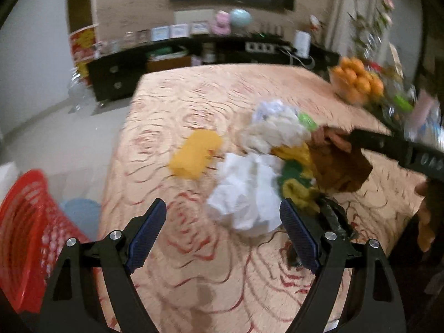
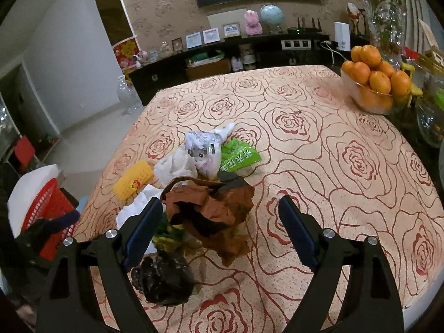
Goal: Collect trash
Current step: 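Return to the table and grasp the white tissue with the left tool, then lift the tissue with the left tool while the right tool grasps the brown cloth, then carry the tissue in the left tool and brown cloth in the right tool to the basket, then open the left tool over the basket while the right tool releases the brown cloth, then return to the table and grasp the black plastic item with the right tool, then grasp the green-yellow sponge with the left tool, then carry the sponge in the left tool to the basket while the right tool holds the black item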
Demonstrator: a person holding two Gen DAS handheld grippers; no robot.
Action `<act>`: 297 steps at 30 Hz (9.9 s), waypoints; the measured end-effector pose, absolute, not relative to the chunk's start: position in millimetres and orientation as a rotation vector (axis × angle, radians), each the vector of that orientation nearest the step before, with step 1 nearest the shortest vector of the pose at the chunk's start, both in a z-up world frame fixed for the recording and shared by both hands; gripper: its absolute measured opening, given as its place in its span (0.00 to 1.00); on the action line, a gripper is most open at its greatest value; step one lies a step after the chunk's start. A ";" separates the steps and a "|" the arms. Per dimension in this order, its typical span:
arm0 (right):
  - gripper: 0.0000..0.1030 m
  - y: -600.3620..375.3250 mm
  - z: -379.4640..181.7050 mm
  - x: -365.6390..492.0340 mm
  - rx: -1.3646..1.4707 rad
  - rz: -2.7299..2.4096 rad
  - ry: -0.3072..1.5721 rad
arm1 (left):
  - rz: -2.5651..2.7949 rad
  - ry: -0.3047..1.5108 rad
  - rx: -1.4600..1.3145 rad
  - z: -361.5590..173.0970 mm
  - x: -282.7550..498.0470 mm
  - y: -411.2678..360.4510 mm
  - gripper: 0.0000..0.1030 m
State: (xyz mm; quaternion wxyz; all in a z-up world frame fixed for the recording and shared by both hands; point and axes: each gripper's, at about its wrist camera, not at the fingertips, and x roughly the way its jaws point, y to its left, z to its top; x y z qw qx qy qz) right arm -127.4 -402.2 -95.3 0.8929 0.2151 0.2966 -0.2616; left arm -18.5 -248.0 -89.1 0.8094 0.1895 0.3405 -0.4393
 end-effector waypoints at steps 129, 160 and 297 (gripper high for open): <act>0.68 -160.3 -55.9 112.3 0.180 0.137 0.694 | -0.421 0.666 0.036 -23.0 103.5 14.7 0.40; 0.70 -281.7 -49.4 -14.1 0.171 -0.202 0.622 | -0.484 0.547 0.068 -14.3 71.3 -20.1 0.72; 0.42 -324.5 -52.8 -0.9 0.194 -0.309 0.526 | -0.398 0.480 0.091 4.8 84.1 -41.9 0.26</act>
